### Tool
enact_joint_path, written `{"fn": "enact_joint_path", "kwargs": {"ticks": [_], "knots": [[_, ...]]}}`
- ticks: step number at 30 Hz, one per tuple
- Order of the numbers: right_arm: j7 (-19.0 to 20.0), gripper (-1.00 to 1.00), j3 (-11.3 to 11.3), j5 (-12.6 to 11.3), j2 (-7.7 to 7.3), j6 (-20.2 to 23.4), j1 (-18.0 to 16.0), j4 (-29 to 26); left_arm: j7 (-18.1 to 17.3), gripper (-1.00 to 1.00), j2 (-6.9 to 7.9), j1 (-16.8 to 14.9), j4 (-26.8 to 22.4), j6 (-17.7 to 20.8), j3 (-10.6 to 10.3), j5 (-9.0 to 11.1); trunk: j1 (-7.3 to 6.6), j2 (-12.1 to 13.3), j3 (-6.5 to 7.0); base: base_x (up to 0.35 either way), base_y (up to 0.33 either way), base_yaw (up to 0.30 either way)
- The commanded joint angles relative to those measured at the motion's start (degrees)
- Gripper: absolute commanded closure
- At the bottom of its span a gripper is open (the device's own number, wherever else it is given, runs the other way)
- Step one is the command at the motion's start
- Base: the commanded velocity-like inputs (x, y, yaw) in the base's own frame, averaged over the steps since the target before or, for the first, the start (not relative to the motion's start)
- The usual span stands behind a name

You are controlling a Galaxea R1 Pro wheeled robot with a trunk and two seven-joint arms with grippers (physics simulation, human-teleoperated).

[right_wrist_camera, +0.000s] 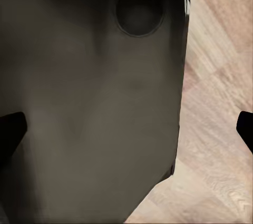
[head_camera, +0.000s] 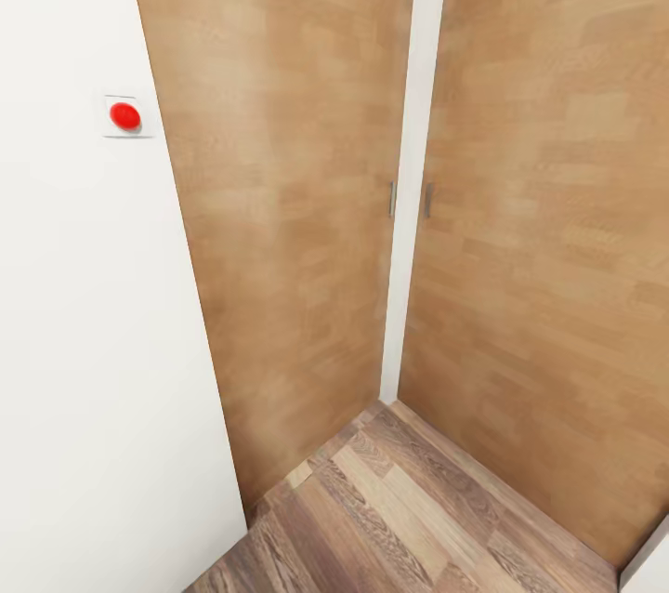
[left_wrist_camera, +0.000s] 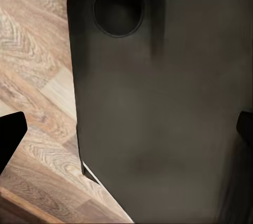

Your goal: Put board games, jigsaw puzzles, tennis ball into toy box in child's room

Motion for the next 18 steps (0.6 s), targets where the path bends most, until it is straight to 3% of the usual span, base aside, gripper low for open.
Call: {"fn": "enact_joint_path", "kwargs": {"ticks": [1,4,18], "knots": [[-0.16,-1.00,0.17,0.14,0.33,-0.14,-0.01,0.00,0.00,-1.00,-0.33,0.07,-0.33,-0.33,-0.09,0.09,0.00,-0.01,-0.03,0.000,0.000,0.000],[-0.17,-1.00,0.17,0.18,0.88,-0.11,-0.01,0.00,0.00,-1.00,-1.00,0.08,-0.45,-0.40,-0.09,0.09,0.00,-0.01,-0.03,0.000,0.000,0.000],[-0.15,-1.00,0.18,0.15,1.52,-0.25,-0.01,0.00,0.00,-1.00,-0.68,0.08,-0.61,-0.44,-0.02,0.09,0.00,-0.01,-0.03,0.000,0.000,0.000]]}}
